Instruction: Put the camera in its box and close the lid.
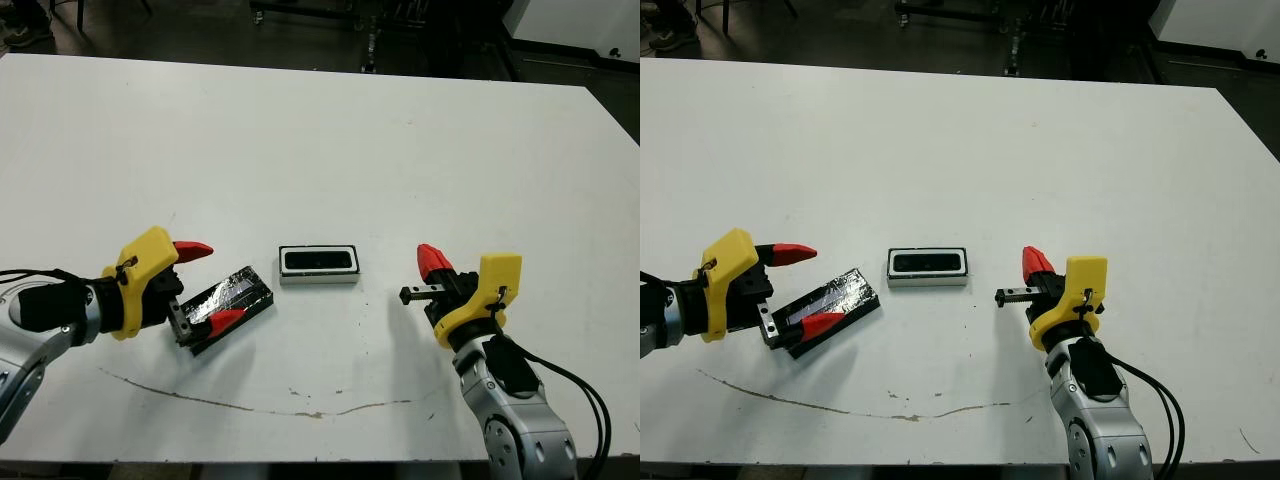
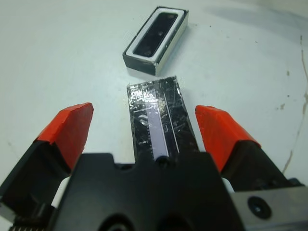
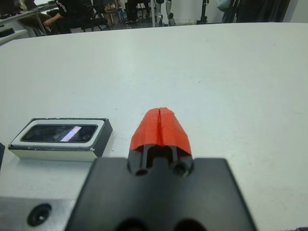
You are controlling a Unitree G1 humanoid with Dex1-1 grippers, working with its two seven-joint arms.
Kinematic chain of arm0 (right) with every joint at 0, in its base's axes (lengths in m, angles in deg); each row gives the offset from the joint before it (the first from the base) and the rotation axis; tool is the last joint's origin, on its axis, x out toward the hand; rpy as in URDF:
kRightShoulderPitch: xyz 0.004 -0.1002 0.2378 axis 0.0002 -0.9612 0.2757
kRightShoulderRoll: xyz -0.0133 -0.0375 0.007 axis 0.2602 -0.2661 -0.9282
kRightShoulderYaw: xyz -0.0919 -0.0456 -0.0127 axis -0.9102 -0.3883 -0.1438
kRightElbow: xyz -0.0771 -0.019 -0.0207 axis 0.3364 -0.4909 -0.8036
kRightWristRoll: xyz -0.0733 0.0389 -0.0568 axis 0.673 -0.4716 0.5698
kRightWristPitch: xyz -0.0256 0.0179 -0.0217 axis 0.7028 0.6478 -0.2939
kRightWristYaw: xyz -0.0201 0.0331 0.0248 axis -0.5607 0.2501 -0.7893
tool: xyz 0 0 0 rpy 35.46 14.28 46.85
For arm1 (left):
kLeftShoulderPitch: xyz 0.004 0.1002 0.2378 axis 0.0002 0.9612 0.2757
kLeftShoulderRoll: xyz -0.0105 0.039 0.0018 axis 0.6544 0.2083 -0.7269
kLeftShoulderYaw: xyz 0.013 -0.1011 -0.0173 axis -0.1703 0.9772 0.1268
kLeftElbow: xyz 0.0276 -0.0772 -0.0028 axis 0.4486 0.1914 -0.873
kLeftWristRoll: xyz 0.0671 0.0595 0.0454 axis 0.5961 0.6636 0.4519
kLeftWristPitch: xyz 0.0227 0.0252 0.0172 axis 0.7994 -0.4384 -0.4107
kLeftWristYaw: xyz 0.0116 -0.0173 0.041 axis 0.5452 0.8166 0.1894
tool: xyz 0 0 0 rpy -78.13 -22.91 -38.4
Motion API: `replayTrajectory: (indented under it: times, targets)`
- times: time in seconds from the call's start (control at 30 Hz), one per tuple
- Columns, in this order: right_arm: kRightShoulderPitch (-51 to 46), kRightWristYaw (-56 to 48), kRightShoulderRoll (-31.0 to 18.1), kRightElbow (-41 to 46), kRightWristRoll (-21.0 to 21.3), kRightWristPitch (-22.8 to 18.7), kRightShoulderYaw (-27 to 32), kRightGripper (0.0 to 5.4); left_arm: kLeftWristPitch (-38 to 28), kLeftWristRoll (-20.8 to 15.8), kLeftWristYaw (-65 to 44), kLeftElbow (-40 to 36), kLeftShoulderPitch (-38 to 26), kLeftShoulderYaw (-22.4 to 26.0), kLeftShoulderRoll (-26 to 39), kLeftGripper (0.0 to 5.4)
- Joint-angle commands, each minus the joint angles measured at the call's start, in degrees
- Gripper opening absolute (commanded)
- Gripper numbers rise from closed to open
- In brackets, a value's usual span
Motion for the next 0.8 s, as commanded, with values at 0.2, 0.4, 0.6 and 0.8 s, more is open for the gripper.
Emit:
replayTrajectory:
  times: [0.2,0.4,0.6,0.8]
  targets:
    - [-0.72,0.28,-0.66,-0.63,0.18,0.33,-0.02,0.02,0.32,1.15,0.19,0.71,0.61,-0.79,-0.15,5.40]
    - [-0.95,0.38,-0.60,-0.16,0.01,0.03,-0.15,0.02,1.98,0.68,0.51,0.56,1.74,-1.09,-1.01,5.40]
    - [-0.92,0.53,-0.63,-0.31,0.02,0.05,-0.05,0.02,0.22,0.92,-0.59,1.35,2.74,-1.81,-1.22,5.40]
    - [-0.86,0.83,-0.56,-0.60,0.20,0.06,-0.12,0.02,0.09,1.24,-1.09,1.32,2.67,-2.25,-0.81,5.40]
